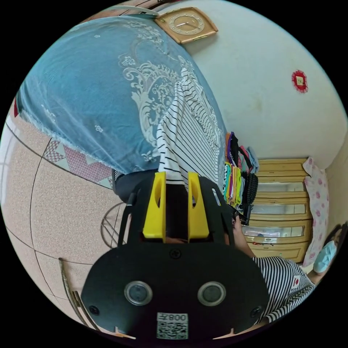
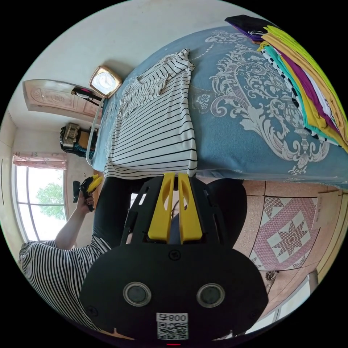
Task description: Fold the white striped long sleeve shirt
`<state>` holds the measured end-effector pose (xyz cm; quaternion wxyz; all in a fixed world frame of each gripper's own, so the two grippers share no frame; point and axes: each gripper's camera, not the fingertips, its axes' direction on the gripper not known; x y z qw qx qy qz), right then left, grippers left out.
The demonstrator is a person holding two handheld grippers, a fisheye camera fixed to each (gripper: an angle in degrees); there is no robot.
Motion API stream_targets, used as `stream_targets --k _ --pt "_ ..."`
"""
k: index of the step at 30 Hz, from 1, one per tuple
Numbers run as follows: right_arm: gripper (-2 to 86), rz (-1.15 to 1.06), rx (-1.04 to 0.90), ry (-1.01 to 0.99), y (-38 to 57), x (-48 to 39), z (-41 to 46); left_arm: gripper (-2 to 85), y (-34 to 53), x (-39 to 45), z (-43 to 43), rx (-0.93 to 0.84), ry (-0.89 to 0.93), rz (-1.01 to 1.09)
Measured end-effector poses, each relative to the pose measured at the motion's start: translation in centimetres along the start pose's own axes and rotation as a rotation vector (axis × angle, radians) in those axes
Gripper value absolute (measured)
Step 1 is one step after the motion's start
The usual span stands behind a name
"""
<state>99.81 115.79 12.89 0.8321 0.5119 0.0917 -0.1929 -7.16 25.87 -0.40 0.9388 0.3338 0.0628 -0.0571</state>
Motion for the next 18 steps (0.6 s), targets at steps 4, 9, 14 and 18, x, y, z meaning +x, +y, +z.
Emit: stream_targets --k 4,9,14,18 --pt "2.4 -0.001 -0.015 0.018 0.7 -0.6 0.2 9.6 0.0 -1.8 -0.2 -0.009 -0.005 -0.051" --pt "3.2 0.010 -0.032 0.033 1.5 -1.2 0.5 10.3 0.2 -3.3 0.5 -0.048 0.024 -0.079" --pt "4.2 0.026 -0.033 0.037 2.4 -1.7 0.4 10.8 0.5 -4.0 1.2 -0.066 0.056 -0.089" --pt "4.9 0.037 -0.036 0.046 3.1 -2.3 0.5 11.0 0.8 -4.3 1.8 -0.108 0.056 -0.081"
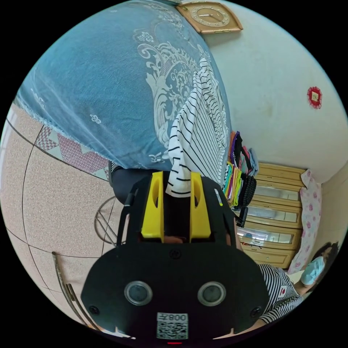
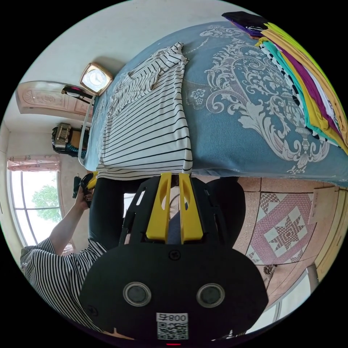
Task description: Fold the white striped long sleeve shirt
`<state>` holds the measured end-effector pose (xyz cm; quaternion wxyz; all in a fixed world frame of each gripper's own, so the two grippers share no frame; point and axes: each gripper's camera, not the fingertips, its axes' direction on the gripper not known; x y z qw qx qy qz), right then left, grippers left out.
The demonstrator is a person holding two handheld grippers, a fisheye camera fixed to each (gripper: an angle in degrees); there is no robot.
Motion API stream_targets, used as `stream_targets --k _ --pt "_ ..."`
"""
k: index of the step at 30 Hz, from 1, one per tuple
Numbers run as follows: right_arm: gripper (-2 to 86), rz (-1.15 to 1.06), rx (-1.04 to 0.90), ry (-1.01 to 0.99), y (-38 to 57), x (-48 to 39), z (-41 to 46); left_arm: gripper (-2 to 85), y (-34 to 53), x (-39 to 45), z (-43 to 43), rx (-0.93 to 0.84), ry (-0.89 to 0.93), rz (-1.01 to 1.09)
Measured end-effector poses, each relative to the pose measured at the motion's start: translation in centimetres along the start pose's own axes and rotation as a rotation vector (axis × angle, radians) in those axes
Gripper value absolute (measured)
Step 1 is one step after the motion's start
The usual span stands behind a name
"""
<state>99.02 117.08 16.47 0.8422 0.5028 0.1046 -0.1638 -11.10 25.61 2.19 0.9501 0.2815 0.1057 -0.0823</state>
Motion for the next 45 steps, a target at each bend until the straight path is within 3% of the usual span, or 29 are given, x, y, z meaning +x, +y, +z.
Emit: stream_targets --k 32,45 --pt "7.5 0.076 -0.100 0.063 0.6 -4.7 5.8 9.6 2.9 0.8 0.7 -0.012 -0.001 -0.014" --pt "1.9 0.060 -0.128 0.049 1.7 -3.6 8.3 4.1 5.1 2.5 -0.4 0.009 0.000 -0.003"
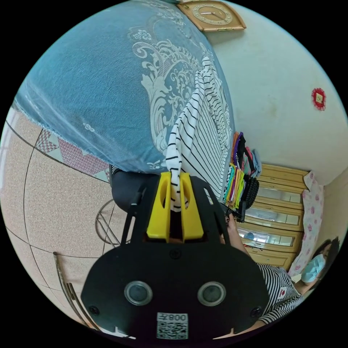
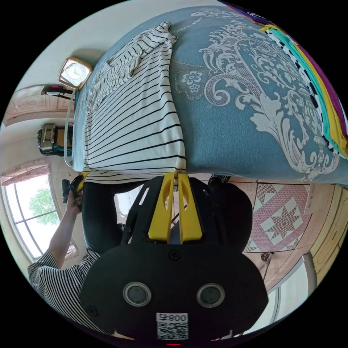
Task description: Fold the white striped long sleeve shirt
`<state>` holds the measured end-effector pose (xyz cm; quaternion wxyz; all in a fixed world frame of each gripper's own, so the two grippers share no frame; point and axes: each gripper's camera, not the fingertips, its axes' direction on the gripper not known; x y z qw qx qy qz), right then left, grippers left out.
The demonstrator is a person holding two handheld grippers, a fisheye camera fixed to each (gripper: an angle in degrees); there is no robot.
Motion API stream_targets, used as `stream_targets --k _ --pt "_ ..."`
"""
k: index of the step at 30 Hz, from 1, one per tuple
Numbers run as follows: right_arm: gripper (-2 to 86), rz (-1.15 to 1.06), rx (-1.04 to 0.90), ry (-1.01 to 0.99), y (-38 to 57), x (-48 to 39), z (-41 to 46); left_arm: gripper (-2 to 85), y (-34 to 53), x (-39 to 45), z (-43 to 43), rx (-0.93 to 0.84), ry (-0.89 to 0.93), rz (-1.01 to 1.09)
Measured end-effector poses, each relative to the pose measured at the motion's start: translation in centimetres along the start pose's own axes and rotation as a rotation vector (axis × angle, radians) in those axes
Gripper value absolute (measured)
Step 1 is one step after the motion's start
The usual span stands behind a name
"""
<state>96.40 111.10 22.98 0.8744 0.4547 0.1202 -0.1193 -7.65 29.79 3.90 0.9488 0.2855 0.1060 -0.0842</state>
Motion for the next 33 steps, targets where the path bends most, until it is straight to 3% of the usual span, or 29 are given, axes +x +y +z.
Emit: stream_targets --k 8,22,33 --pt "0.8 -0.047 0.025 -0.129 2.8 3.1 -0.7 2.4 1.7 1.6 -1.8 0.011 0.058 0.037" --pt "0.5 -0.136 0.151 -0.555 8.8 12.1 -5.0 1.8 6.0 5.1 -8.0 0.111 0.296 0.120" --pt "0.4 -0.226 0.192 -0.616 13.6 15.4 -5.4 1.7 9.6 7.2 -12.3 0.153 0.382 0.185"
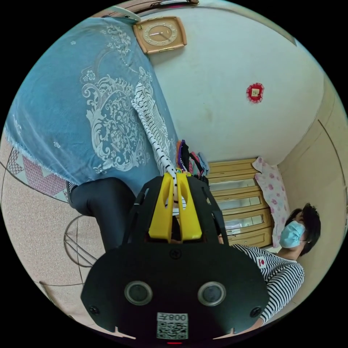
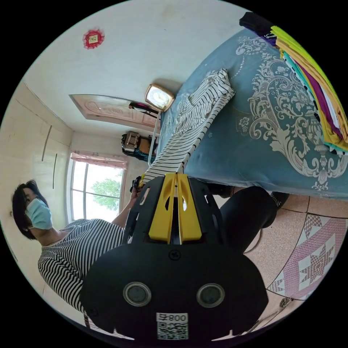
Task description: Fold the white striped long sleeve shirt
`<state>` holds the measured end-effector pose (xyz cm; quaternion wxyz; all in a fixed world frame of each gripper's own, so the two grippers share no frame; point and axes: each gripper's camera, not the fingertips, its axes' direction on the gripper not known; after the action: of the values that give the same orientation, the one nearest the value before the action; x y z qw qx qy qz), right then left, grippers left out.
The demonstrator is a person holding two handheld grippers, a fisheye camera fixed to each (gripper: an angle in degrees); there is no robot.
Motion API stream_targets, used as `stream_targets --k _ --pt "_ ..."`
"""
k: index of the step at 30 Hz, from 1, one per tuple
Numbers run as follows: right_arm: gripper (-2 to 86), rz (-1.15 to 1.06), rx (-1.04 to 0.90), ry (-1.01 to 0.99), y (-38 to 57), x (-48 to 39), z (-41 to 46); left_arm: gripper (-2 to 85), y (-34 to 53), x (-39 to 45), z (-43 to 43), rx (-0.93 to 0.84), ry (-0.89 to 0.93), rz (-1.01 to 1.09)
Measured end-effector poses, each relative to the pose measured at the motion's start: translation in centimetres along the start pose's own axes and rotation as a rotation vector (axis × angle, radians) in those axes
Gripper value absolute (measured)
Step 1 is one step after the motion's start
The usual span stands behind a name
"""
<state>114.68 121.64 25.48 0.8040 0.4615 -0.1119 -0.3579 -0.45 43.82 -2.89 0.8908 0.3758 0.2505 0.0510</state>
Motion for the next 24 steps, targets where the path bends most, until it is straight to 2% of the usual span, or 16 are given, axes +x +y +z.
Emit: stream_targets --k 15,20,24 --pt "0.3 -0.034 0.047 -0.141 11.0 4.5 -1.9 1.8 4.2 2.1 -5.4 0.071 0.130 0.027" --pt "0.3 -0.053 0.041 -0.117 13.9 5.4 -1.8 1.8 4.6 3.0 -6.4 0.053 0.103 0.058" --pt "0.3 -0.057 0.060 -0.142 15.8 7.5 -1.5 1.7 4.8 2.3 -6.9 0.097 0.187 0.054"
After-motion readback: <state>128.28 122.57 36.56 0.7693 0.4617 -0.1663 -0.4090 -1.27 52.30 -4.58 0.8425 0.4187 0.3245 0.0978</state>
